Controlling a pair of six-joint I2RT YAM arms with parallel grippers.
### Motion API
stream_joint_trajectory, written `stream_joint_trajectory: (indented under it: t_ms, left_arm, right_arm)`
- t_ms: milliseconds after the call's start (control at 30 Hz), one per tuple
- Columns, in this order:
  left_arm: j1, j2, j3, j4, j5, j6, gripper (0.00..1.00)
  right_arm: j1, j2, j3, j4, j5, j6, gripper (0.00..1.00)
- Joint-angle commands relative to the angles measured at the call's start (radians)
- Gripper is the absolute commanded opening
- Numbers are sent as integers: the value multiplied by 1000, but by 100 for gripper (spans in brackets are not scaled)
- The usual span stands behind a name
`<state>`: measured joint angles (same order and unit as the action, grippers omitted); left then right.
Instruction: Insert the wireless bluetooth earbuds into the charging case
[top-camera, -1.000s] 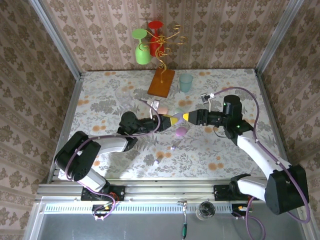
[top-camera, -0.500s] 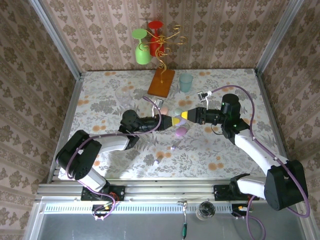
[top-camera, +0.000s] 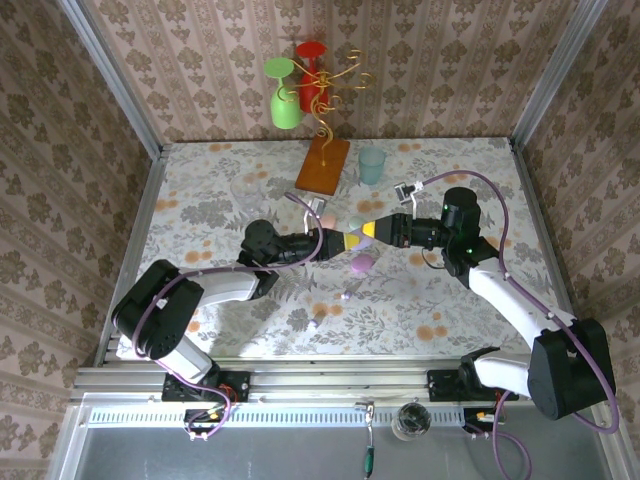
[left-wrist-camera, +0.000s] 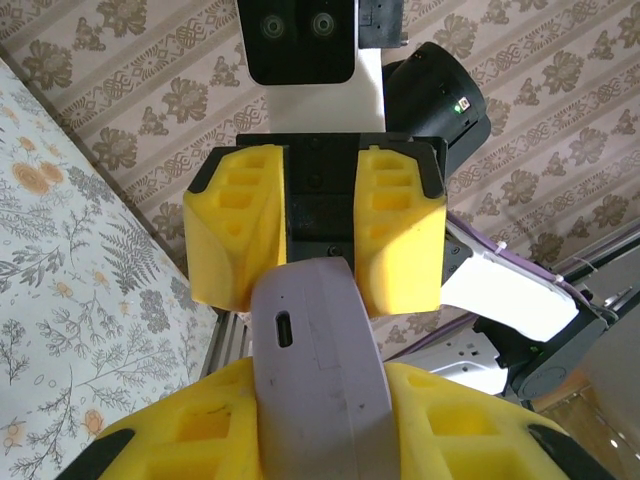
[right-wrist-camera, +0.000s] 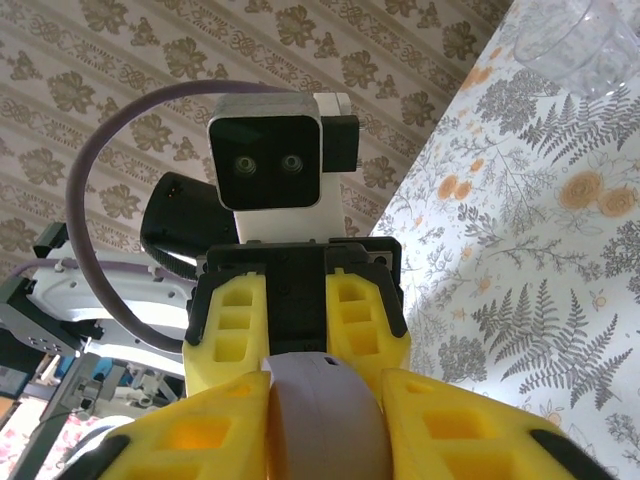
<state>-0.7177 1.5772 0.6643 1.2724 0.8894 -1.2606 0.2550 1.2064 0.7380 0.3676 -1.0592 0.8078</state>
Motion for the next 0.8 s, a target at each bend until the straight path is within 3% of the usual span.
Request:
stream_joint_trajectory:
  t_ms: [0,167,300,400,533,633,767]
  left_arm:
    - [11,28,26,24,-53,40,13]
    - [14,10,1,24,-108,176,43]
    - [25,-37,-68,25,-194,404,71]
    - [17,-93,-118,24,-238,643,85]
    - [-5,-152,-191,24,-318,995,93]
    - [-14,-156,-220,24,-302,1190,95]
    - [-23,-116,-210,24,-299,1299,91]
  right_arm:
    - [7,7,-2,21,-23,26,24]
    - [4,11,9,24,23,81,19]
    - [-9,26,9,32,59,130,19]
    - [-25,46,-1,82,67,209,19]
    - [-50,65,-12,95,89,290,20]
    - [-63,88,-29,136,90,370,20]
    - [-64,110,-65,262,94,499,20]
